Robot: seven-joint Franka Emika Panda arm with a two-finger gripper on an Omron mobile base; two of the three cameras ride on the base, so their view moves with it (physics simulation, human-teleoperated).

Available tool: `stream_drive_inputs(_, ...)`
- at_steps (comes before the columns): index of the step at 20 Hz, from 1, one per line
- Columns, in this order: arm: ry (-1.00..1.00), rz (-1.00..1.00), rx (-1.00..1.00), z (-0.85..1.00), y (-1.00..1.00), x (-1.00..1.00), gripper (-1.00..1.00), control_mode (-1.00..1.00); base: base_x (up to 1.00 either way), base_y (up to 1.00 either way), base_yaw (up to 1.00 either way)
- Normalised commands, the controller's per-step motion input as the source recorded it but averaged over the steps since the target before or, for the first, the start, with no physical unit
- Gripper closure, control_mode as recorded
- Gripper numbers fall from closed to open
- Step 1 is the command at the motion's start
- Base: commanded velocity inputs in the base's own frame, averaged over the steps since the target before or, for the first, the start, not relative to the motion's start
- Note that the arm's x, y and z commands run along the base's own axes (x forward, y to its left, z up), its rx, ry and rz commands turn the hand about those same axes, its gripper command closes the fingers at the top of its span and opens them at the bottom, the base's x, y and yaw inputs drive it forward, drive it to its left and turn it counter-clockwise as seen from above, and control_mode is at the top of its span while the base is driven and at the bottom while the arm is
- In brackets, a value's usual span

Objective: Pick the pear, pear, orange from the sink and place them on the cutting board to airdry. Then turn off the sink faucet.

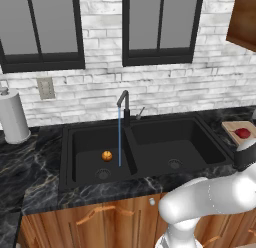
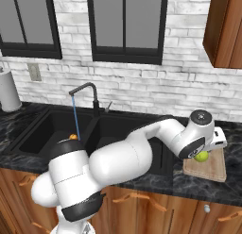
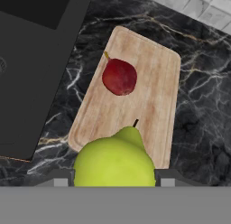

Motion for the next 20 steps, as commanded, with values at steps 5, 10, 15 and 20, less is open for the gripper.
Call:
stream_drive_inputs(5,0.00,0.01,0.00,-0.20,-0.19,0.12,1.00,-1.00,0.00,0.00,0.00)
stream_drive_inputs(10,0.00,0.03,0.00,-0.24,-0.17,0.09,1.00,-1.00,0.00,0.00,0.00)
stream_drive_inputs(15,0.00,0.01,0.00,-0.26,-0.05,0.04,1.00,-1.00,0.00,0.00,0.00)
stream_drive_inputs(20,0.00,0.00,0.00,-0.25,0.00,0.03,1.00,-1.00,0.00,0.00,0.00)
